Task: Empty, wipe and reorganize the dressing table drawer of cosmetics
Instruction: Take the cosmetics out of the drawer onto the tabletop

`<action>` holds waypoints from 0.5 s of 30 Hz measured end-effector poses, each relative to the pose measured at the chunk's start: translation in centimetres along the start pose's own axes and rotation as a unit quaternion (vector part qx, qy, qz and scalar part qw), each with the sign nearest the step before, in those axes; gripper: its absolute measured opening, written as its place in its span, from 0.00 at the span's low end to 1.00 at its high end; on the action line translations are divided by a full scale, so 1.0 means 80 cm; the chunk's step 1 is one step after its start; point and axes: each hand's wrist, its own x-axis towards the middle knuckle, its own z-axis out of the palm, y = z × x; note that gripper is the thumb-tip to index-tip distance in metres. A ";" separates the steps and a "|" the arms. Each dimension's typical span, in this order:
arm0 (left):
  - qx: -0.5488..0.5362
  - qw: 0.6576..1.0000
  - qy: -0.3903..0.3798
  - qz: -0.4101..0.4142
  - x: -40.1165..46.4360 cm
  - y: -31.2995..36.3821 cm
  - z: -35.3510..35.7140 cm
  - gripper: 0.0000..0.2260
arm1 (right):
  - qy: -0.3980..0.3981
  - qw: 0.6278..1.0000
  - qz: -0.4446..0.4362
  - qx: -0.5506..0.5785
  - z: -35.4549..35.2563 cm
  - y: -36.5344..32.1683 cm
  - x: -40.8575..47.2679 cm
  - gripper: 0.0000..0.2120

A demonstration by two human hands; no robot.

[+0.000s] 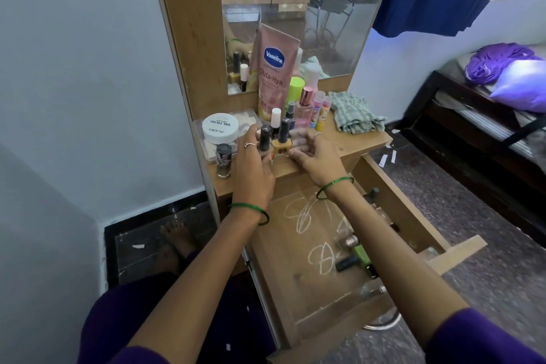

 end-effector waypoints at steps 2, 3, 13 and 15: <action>-0.015 1.000 -0.004 -0.004 0.001 -0.002 -0.001 0.27 | 0.003 1.000 -0.004 0.020 -0.003 -0.006 -0.010 0.14; -0.016 1.000 -0.007 -0.004 0.002 -0.003 -0.001 0.28 | 0.009 1.000 -0.010 0.026 -0.008 -0.010 -0.016 0.14; -0.011 1.000 0.013 0.002 -0.005 0.000 0.000 0.31 | 0.060 0.987 0.057 -0.136 -0.133 0.054 -0.122 0.09; -0.002 1.000 0.011 -0.009 -0.006 0.002 0.000 0.33 | 0.087 0.972 0.071 -0.205 -0.153 0.071 -0.141 0.07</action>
